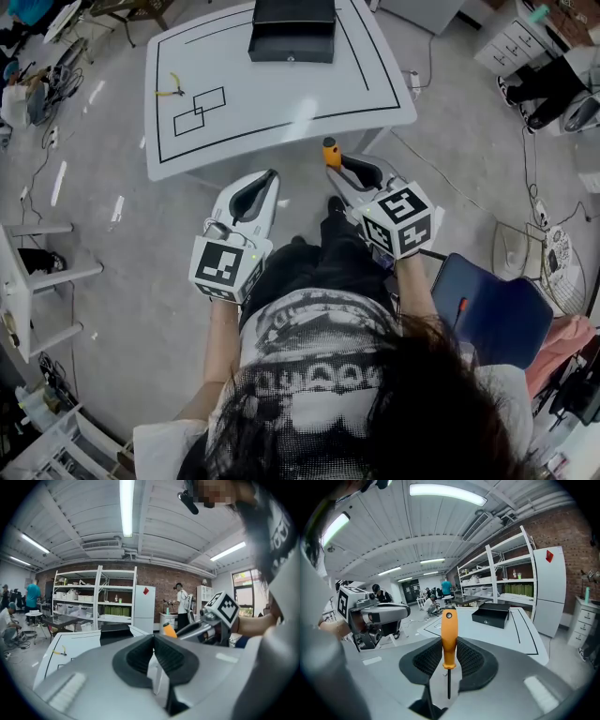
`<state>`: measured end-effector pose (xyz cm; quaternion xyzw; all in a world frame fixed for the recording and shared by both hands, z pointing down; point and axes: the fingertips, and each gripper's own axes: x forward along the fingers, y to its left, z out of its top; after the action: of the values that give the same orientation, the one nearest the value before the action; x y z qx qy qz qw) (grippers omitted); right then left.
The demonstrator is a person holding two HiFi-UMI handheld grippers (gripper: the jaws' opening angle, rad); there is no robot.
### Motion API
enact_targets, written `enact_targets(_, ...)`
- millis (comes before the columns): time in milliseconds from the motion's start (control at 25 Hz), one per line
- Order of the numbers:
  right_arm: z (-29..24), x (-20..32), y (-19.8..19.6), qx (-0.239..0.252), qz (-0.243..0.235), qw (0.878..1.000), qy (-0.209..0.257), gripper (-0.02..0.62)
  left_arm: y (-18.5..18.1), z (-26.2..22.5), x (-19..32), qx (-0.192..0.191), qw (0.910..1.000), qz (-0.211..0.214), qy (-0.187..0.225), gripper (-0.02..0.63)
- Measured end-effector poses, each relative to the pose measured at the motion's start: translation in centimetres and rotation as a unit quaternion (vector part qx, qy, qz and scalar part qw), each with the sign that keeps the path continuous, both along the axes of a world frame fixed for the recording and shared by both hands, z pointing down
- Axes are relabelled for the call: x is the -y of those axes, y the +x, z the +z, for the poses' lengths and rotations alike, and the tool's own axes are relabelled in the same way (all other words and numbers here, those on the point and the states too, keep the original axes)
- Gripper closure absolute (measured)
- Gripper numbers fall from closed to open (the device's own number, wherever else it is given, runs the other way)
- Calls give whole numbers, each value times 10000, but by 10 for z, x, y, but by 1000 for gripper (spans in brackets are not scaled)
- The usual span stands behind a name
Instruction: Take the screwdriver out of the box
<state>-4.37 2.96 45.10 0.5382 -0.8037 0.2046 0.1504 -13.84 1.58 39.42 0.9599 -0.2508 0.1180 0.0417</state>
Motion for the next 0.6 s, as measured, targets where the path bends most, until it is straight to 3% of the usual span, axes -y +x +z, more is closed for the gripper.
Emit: enact_targets(600, -4, -27, -22, -149, 118, 9998, 3, 491, -17, -6, -23, -224, 9996, 149, 47, 606)
